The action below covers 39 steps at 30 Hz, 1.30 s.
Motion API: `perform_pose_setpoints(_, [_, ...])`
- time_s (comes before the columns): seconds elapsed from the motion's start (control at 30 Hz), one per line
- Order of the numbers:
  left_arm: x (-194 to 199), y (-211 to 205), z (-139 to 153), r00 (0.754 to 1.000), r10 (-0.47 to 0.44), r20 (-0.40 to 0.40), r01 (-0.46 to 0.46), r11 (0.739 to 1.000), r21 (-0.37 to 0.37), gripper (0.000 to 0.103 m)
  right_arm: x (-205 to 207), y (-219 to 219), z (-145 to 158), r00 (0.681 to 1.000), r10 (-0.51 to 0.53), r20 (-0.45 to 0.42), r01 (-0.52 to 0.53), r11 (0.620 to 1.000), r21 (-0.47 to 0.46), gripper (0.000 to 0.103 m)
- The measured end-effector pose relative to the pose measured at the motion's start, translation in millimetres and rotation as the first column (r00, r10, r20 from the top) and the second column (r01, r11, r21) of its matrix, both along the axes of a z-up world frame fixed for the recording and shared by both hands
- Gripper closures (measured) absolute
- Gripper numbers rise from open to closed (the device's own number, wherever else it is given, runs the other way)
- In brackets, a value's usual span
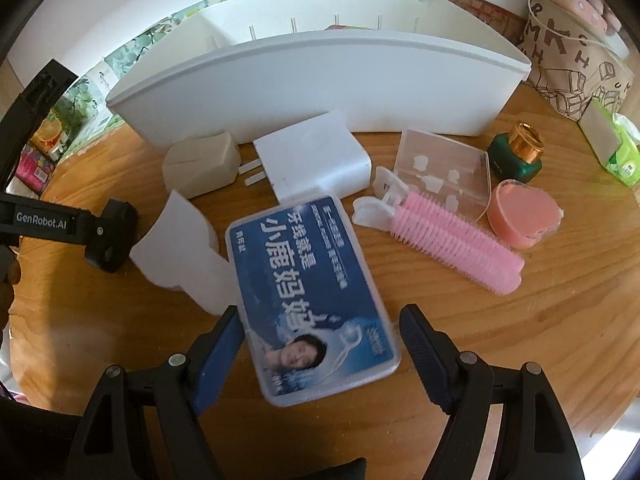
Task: Organize rigid objects
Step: 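Close the left gripper on the black charger while the right gripper grasps the blue floss box, then carry the black charger and blue floss box over the white bin with both grippers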
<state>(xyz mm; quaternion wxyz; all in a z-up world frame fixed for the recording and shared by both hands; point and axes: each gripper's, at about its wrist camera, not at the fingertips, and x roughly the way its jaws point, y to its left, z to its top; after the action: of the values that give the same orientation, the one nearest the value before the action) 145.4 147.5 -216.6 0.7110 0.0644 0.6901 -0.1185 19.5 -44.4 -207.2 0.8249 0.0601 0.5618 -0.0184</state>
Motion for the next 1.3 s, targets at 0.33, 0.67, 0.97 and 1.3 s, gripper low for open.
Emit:
perform_pose_setpoints(0.33, [-1,1,6,1.000,0.002,0.028,0.000,0.998,-0.063,0.050,14,17,-1,0.999,0.036,0.012,-0.036,0.999,-0.009,0.037])
perform_pose_setpoints(0.67, [-4,1,13,0.999,0.035,0.002,-0.034,0.990,-0.137,0.061,-11,15,13,0.998,0.028,0.060,-0.028,1.000,-0.004,0.038])
perform_pose_setpoints(0.97, [-18,11,33,0.998,0.053,0.046,-0.043,0.979,-0.199,0.063,-29,20,41,0.989,0.029,0.144,-0.029,1.000,-0.007,0.039])
perform_pose_setpoints(1.3, [-45,20,57,0.992,0.046,0.115,-0.019,0.974,-0.226,0.063,-36,22,86,0.965,0.059,0.257,-0.056,0.998,-0.019,0.039])
